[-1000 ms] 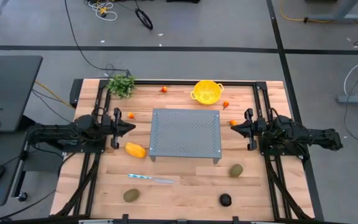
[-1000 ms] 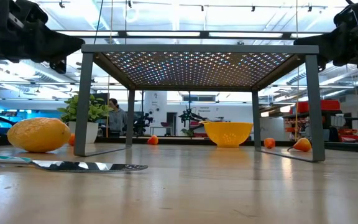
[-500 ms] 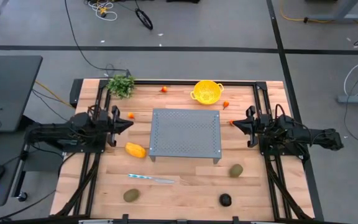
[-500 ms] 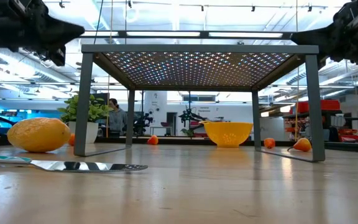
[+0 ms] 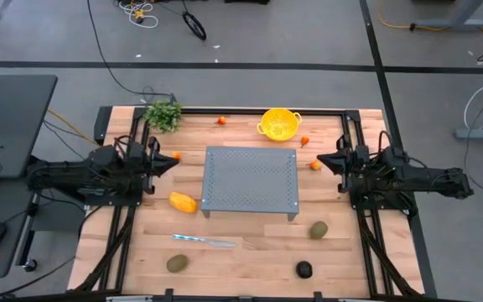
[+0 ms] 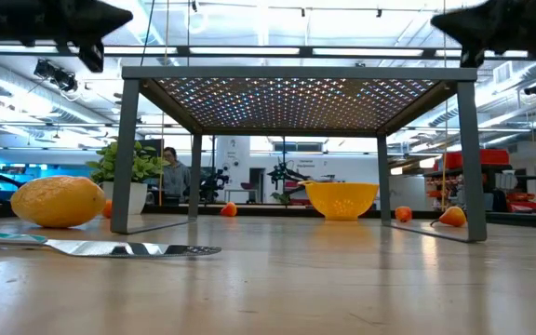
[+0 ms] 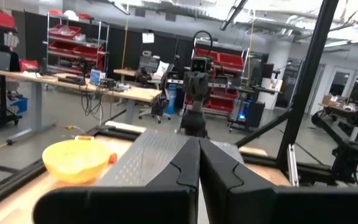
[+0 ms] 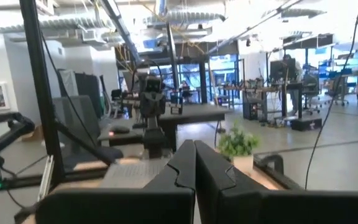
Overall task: Pick & Place Fruit
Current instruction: Put the strainer bowl on the shelf
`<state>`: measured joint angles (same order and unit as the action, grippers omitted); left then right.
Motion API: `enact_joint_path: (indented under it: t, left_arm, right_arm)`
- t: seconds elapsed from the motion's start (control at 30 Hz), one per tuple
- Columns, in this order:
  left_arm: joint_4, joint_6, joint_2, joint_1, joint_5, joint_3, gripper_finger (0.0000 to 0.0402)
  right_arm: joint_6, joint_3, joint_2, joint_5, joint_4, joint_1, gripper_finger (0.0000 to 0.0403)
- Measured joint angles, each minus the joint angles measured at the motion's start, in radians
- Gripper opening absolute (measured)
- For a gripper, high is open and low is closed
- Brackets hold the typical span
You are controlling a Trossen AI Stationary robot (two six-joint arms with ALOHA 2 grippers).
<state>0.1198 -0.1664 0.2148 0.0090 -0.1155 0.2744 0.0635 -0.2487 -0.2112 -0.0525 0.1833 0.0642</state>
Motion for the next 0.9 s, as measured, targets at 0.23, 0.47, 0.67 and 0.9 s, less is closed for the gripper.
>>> enact_joint_path:
  t: [0.23,0.47,0.67,0.9]
  left_arm:
    - [0.002,0.049,0.053,0.0,-0.025,0.134,0.0009]
    - [0.002,0.112,0.073,0.0,-0.012,0.219,0.0005]
    - [0.003,0.051,0.073,0.0,-0.012,0.24,0.0013]
    - [0.003,0.012,0.073,0.0,-0.015,0.241,0.001]
  right_arm:
    - [-0.029,-0.157,-0.12,-0.035,0.0,0.0,0.0001]
    - [-0.021,-0.259,-0.203,-0.052,0.002,0.0,0.0001]
    - [0.038,-0.268,-0.236,-0.074,0.009,0.0,0.0001]
    - [0.05,-0.268,-0.241,-0.076,0.01,-0.001,0.0001]
